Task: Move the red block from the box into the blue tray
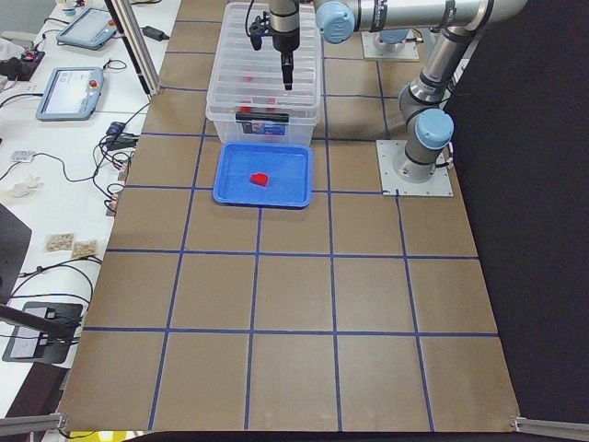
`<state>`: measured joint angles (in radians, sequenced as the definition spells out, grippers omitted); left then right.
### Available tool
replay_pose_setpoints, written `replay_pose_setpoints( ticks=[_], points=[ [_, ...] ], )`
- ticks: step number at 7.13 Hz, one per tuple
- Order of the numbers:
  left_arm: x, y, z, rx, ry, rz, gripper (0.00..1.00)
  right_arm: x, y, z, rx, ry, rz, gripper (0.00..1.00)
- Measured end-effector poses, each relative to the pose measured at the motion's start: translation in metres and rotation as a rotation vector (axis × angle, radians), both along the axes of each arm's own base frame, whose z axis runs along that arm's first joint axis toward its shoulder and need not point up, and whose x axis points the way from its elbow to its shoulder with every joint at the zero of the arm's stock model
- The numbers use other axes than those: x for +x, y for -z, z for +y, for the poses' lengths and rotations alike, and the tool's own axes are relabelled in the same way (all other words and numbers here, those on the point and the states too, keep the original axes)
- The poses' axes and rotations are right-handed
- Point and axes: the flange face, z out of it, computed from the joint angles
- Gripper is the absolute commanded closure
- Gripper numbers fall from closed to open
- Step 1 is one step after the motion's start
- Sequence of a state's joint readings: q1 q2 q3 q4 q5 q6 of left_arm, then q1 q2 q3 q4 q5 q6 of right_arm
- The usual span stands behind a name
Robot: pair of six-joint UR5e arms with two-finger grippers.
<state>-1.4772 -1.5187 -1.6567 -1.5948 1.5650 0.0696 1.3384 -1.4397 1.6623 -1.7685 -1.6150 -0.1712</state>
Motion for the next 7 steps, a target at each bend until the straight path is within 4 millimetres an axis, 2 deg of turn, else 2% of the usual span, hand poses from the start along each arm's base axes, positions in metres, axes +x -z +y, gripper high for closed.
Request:
replay_pose_setpoints(
  ticks=[1,2,3,4,5,6,7],
  points=[
    [0.0,0.0,0.0,0.0,0.0,0.0,0.0,0.003,-0.032,0.003,-0.014,0.004,0.001,0.0],
    [0.0,0.0,0.0,-0.001,0.0,0.002,0.0,0.01,-0.065,0.014,-0.032,0.02,0.0,0.0],
    [0.0,0.0,0.0,-0.001,0.0,0.004,0.0,0.028,-0.091,0.029,-0.05,0.046,-0.004,0.0],
    [0.0,0.0,0.0,-0.001,0.0,0.004,0.0,0.059,-0.107,0.042,-0.068,0.071,-0.006,0.0],
    [0.0,0.0,0.0,-0.001,0.0,0.002,0.0,0.093,-0.114,0.051,-0.079,0.088,-0.006,0.0],
    [0.0,0.0,0.0,-0.002,0.0,0.003,0.0,0.117,-0.116,0.057,-0.084,0.1,-0.007,0.0],
    [0.0,0.0,-0.001,-0.004,-0.001,0.004,0.0,0.128,-0.116,0.06,-0.086,0.103,-0.009,0.0]
  ],
)
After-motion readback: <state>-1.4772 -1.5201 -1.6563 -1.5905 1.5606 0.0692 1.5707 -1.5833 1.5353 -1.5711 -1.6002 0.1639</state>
